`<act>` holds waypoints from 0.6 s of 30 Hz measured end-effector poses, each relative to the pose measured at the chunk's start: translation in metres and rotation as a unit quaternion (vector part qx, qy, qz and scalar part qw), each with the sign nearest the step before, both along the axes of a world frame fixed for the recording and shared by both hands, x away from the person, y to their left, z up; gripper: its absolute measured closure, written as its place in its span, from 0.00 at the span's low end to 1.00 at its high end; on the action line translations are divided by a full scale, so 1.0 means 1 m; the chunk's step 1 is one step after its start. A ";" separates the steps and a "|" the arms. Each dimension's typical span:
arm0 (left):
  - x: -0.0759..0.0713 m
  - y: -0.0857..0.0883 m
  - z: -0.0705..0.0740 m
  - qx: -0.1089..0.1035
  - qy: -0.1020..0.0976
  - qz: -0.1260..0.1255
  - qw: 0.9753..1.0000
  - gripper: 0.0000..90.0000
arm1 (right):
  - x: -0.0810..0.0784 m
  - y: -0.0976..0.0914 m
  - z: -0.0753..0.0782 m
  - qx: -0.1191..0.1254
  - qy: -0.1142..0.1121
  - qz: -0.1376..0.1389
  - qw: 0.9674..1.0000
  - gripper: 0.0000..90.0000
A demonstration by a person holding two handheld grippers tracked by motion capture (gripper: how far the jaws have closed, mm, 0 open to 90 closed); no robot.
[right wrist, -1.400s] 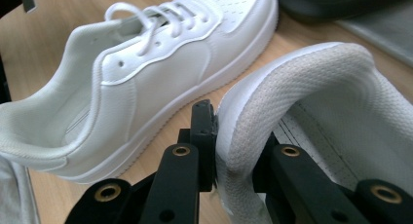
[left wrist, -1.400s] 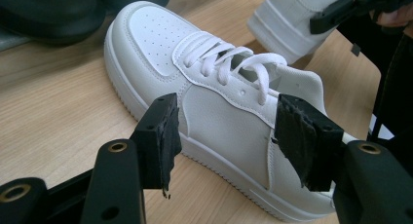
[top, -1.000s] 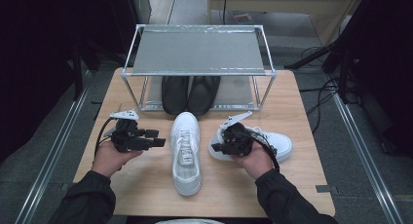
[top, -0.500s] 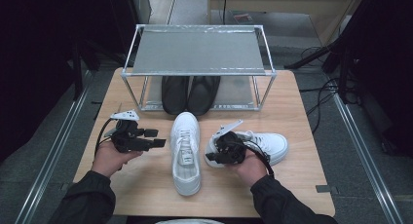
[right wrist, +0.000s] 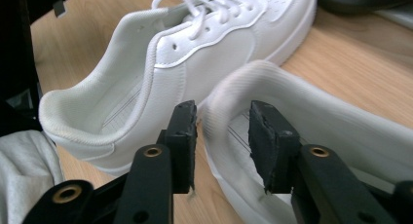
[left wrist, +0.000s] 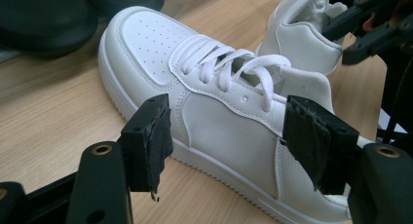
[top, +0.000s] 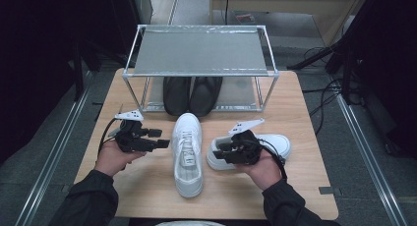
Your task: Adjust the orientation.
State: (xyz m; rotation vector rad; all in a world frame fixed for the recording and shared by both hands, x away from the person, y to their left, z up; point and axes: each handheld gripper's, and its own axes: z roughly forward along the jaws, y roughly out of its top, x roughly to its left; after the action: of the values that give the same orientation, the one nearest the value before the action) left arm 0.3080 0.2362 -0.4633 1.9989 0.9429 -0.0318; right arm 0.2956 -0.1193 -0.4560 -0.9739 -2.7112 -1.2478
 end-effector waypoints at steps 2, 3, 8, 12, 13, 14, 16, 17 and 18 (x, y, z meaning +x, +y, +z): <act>0.001 -0.002 0.000 0.000 0.002 -0.004 1.000 0.38 | -0.001 -0.009 0.003 0.001 -0.002 -0.009 1.000 0.76; 0.002 -0.002 0.000 0.002 -0.001 -0.006 1.000 0.38 | -0.002 -0.013 0.005 0.004 -0.004 -0.014 1.000 0.78; 0.006 -0.003 0.001 0.004 0.002 -0.011 1.000 0.38 | -0.004 -0.039 0.009 0.009 -0.010 -0.049 0.999 0.82; 0.009 -0.003 0.003 0.001 -0.003 -0.008 1.000 0.38 | -0.008 -0.059 0.009 0.040 -0.022 -0.073 0.996 0.87; 0.010 -0.003 0.003 0.002 -0.003 -0.011 1.000 0.38 | -0.010 -0.063 0.009 0.038 -0.024 -0.079 0.996 0.88; 0.010 -0.004 0.004 0.003 -0.003 -0.011 1.000 0.38 | -0.011 -0.066 0.008 0.039 -0.027 -0.085 0.995 0.88; 0.012 -0.005 0.004 0.003 -0.006 -0.013 1.000 0.38 | -0.013 -0.071 0.008 0.031 -0.027 -0.094 0.995 0.90; 0.013 -0.006 0.004 0.002 -0.006 -0.012 1.000 0.38 | -0.013 -0.073 0.008 0.025 -0.028 -0.099 0.994 0.93; 0.014 -0.007 0.004 0.002 -0.007 -0.015 1.000 0.38 | -0.014 -0.076 0.008 0.024 -0.027 -0.103 0.994 0.94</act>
State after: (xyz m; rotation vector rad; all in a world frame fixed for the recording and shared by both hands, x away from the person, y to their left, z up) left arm 0.3217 0.2296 -0.4590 2.0152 0.9052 -0.0321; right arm 0.2813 -0.1950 -0.4484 -1.2603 -2.6615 -1.3810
